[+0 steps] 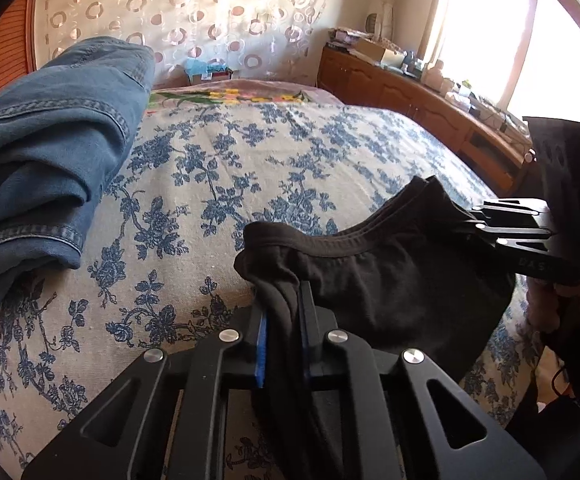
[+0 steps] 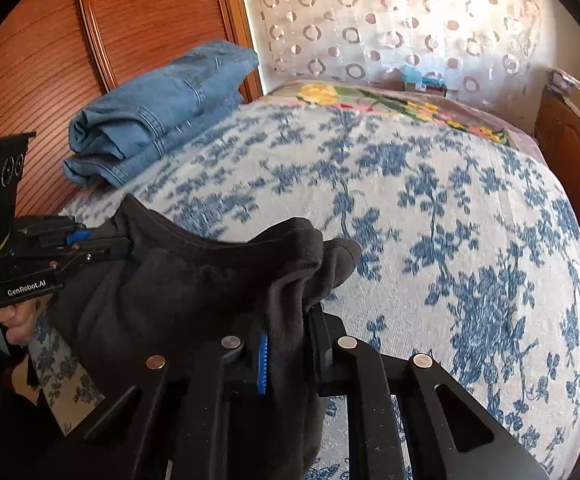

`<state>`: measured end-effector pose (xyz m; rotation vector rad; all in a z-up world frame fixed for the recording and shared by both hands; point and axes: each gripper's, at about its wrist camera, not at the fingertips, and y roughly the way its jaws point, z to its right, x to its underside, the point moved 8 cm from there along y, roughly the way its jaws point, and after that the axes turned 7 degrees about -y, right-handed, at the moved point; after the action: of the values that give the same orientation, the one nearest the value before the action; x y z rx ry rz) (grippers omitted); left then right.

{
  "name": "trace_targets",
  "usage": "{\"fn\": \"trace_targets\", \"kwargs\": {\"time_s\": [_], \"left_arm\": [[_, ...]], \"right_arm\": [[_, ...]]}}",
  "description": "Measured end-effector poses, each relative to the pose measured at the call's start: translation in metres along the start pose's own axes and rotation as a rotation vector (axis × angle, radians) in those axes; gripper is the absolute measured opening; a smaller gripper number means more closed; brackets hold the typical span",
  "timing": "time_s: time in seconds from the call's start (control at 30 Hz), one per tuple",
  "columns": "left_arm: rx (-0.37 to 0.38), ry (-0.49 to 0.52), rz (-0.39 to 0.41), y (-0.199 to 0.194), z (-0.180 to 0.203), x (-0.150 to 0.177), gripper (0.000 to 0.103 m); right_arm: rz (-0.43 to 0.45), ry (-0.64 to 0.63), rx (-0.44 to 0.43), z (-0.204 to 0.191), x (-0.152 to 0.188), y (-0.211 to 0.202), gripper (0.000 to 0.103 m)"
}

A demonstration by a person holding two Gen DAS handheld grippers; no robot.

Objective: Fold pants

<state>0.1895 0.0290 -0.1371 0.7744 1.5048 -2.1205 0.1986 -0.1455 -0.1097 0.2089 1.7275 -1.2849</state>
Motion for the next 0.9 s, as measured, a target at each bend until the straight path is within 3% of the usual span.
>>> {"fn": "trace_targets", "kwargs": {"time_s": [0.27,0.6,0.9], "left_arm": [[-0.014,-0.027,0.108,-0.032,-0.008,-0.022,0.013],[-0.062,-0.044,0.272,-0.083,-0.036,-0.076,0.013],[-0.149,-0.061,0.387,-0.112,-0.071,-0.122,0.013]], "right_arm": [[0.098,-0.104,-0.003,-0.016,-0.046,-0.024,0.014],[0.207,-0.204,0.000,-0.030,-0.117,-0.041,0.014],[0.284,-0.280,-0.028,-0.041,-0.191,-0.026,0.014]]}}
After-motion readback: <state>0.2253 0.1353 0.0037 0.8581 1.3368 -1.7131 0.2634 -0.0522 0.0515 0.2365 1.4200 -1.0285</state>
